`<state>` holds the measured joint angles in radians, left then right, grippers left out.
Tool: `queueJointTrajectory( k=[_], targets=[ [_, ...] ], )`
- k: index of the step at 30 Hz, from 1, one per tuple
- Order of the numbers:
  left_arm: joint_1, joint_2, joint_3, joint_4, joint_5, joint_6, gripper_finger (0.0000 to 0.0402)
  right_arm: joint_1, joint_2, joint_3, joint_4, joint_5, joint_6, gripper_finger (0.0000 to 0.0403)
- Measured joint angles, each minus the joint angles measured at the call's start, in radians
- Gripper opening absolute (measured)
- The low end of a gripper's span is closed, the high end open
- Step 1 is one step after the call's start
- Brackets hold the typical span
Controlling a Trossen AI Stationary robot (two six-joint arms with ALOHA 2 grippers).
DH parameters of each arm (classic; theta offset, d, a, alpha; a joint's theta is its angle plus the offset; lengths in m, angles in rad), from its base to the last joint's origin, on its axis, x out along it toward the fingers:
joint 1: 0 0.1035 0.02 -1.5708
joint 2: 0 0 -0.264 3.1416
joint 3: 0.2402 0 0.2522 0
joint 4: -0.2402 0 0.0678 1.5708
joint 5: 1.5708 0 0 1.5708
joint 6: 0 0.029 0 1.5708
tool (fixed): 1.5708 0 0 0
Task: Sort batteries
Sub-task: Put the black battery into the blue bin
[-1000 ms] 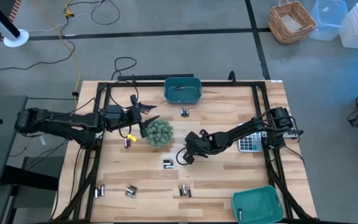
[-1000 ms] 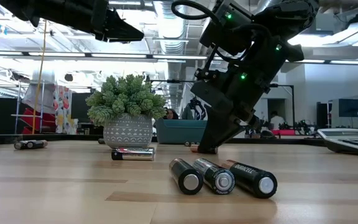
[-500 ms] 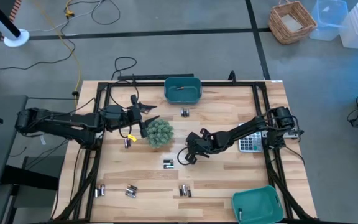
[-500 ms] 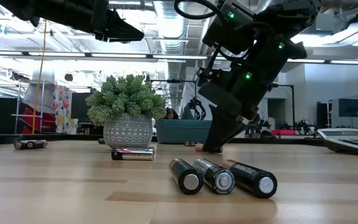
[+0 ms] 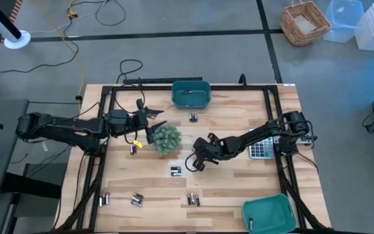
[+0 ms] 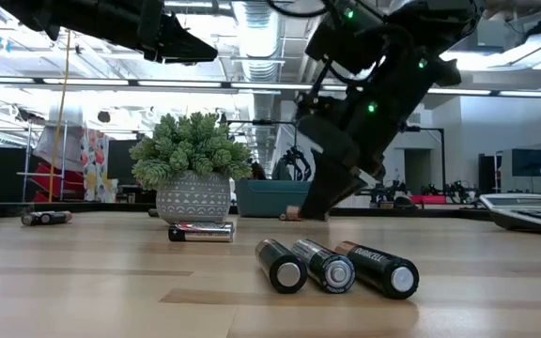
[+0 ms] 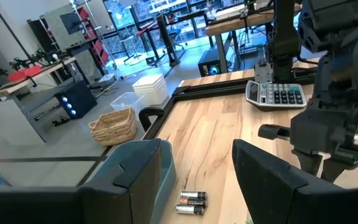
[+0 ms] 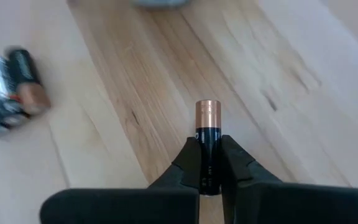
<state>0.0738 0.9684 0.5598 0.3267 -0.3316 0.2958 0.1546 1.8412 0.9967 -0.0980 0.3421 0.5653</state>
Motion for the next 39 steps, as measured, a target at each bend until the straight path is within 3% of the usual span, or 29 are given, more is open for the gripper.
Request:
queueJointTrajectory(
  k=[18,28,33,39],
  targets=[
    [0.000,0.000,0.000,0.000,0.000,0.000,0.0192,-0.073,-0.302,0.001,0.037,0.001,-0.288,0.0027],
    [0.000,0.000,0.000,0.000,0.000,0.000,0.0192,-0.234,-0.289,0.003,0.202,-0.114,-0.483,0.0027],
    [0.000,0.000,0.000,-0.001,0.000,0.000,0.0192,-0.334,-0.270,0.002,0.293,-0.205,-0.508,0.0028],
    [0.000,0.000,0.000,-0.001,0.000,0.003,0.0192,-0.463,-0.265,0.003,0.328,-0.217,-0.510,0.0028]
  ],
)
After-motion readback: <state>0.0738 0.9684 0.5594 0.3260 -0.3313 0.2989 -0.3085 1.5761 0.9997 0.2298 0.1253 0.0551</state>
